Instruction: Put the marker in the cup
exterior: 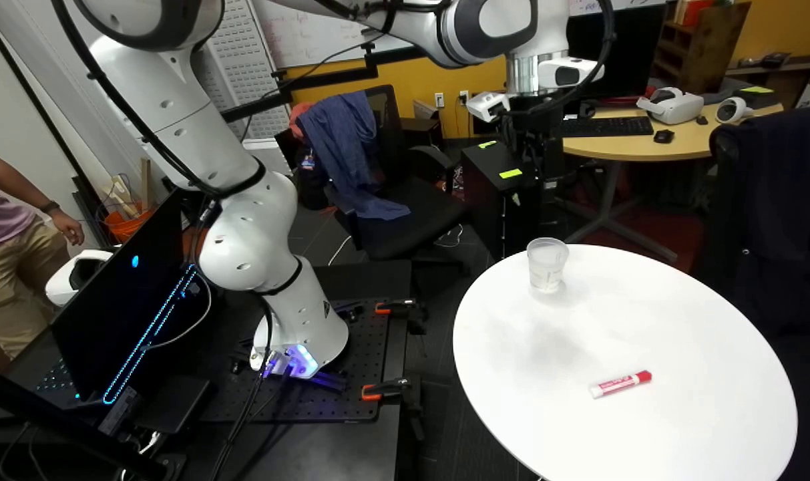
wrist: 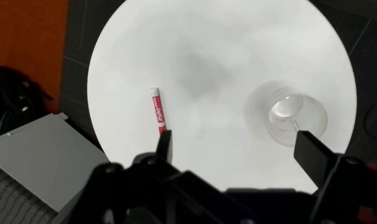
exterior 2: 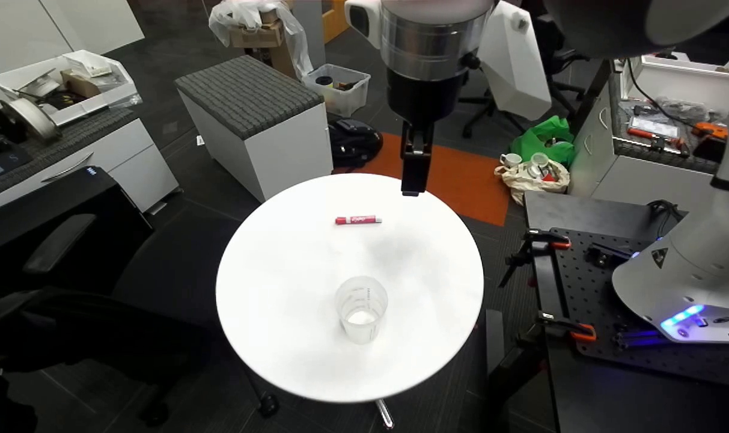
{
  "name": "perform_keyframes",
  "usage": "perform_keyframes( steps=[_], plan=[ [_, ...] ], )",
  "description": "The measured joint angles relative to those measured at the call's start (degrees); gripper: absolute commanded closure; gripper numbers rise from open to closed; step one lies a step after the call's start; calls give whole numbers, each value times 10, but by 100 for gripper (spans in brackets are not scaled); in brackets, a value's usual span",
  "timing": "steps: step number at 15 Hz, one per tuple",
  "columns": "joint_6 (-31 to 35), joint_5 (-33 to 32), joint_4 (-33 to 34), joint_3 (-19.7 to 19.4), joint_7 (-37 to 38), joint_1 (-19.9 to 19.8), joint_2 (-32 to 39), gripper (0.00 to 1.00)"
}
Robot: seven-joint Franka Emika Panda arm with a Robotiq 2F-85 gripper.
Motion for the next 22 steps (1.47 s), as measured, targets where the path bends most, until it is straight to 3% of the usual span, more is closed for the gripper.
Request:
perform_keyframes(
  steps=[7,14,17,22],
  plan=[
    [155,-37,-46,-43,0,-28,18,0],
    [250,-65,-62,-81,-46,-51,46,0],
    [288,-27,-62,-98,-117,-53,65,0],
    [310,96,-56,-114,-268,-54,104,0]
  ],
)
